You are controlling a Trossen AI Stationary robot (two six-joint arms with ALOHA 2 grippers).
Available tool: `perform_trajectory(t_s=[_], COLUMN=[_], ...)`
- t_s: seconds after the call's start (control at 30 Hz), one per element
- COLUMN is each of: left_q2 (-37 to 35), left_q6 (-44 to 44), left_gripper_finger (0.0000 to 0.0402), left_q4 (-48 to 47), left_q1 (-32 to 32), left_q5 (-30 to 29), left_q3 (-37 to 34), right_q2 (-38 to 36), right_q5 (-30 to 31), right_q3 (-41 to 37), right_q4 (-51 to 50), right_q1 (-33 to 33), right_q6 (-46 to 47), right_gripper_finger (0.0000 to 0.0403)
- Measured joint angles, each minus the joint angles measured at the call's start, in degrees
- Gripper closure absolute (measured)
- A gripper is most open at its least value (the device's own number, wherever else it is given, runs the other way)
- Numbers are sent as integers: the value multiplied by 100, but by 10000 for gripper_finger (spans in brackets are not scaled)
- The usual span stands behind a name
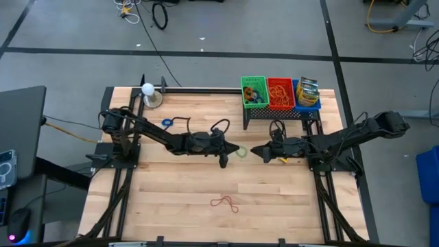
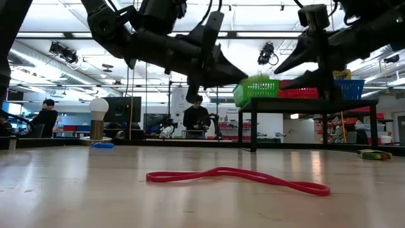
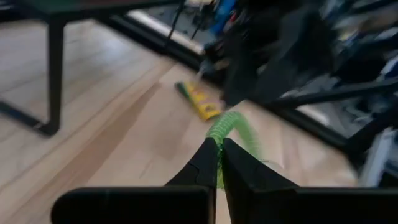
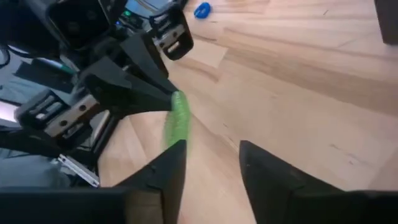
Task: Pick & Place Office Desk Supplies
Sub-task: Put the green spring keychain into the green bin
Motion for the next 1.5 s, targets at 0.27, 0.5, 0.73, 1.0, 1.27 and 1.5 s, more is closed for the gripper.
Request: perform_trajectory(t_s=[0.27,0.5,0.73,1.0,1.27,1.5], left_q2=[2,2,2,-28,-986,-1656], left_q6=[-132,-139,-139,-141,180,677], left_gripper_finger=[391,391,391,383,310,291], left_q4=[399,543,623,568,-914,-1738], left_q1=[0,2,4,6,210,445], left_q5=[248,255,257,435,333,262], left_q3=[2,2,2,2,11,13], right_q2=[0,91,654,812,487,-198], right_q5=[-181,-357,-487,-349,-244,-122], right_q3=[-118,-119,-119,-119,-66,869], right_q4=[658,942,1678,1971,1931,273], right_q1=[-4,-8,-40,-105,-106,-512], right_q6=[-368,-450,-368,-424,-771,-1523], right_gripper_finger=[223,236,253,345,386,383])
